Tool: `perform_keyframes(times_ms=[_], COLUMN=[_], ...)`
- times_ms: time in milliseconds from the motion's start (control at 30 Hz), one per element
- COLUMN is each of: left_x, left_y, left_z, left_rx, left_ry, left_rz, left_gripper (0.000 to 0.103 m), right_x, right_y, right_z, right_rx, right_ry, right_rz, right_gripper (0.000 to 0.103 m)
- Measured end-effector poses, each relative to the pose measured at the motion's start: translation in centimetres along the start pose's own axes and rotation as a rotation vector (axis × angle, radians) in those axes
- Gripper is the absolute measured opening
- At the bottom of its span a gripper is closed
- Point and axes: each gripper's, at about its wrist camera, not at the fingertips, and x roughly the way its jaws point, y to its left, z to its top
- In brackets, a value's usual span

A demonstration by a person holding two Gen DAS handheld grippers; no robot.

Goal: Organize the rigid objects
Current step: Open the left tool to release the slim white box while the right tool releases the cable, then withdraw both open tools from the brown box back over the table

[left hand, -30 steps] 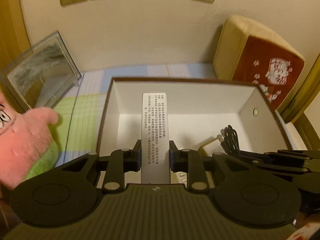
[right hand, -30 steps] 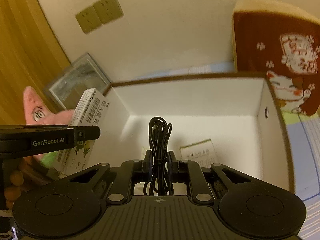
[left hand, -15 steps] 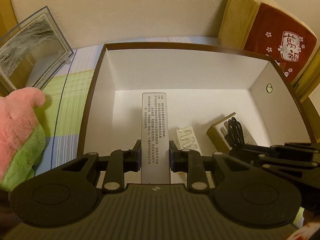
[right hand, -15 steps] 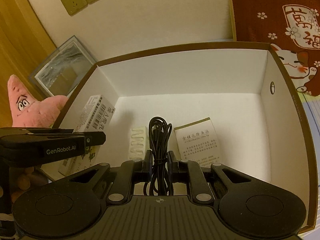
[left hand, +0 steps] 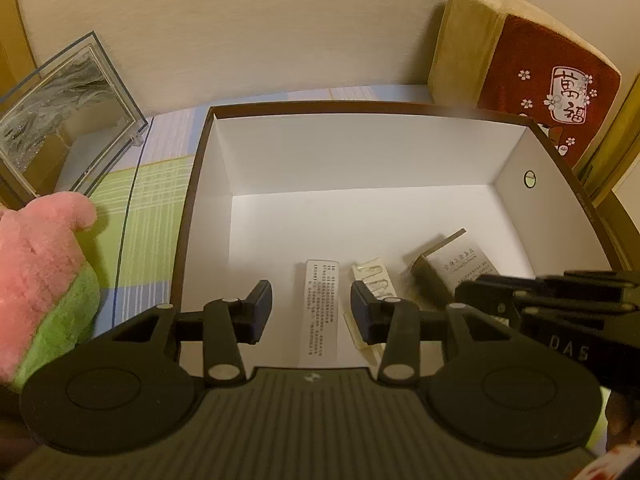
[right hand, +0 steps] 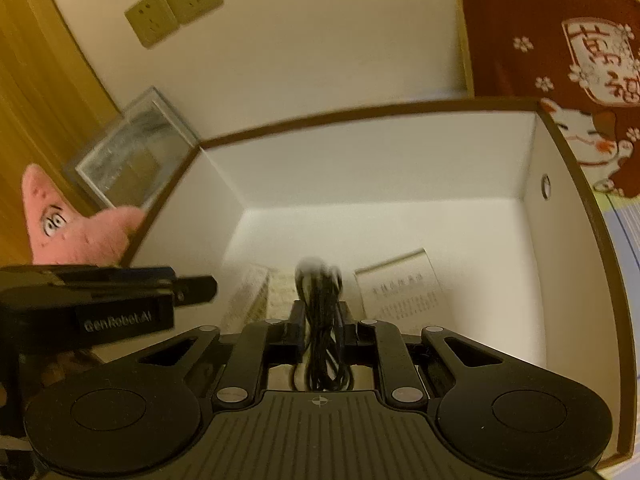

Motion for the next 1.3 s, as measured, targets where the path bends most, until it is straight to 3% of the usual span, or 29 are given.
perform_keyframes(times_ms=[133,167,667,1300], left_x=[-0.6,-0.8,-4.8,-12.3], left_y=[0.1,0.1,-0.5,-2.3], left_z=[-0.3,-0.4,-1.8,-5.6], left_rx=[0.005,0.008,0.005,-0.002], left_ry=[-0.011,-0.015,-0.059,-0.131], left_rz=[-0.002,-0.002,-0.034,-0.076], left_gripper=[0.043,0.044,0.053,0.053], right_x=[-0.9,-1.2,-5.2,-13.3], right_y=[0.4,0.4,1.1,1.5], right_z=[-0.3,-0.4,-2.1,-5.5], right_rx=[-0.028,-0.028,-0.066,-0.054], right_ry=[-0.028,-0.034,-0.041,-0.101], right_rz=[-0.013,-0.015,-0.031,-0.015], right_gripper=[0.052,0.055,0.063,0.066])
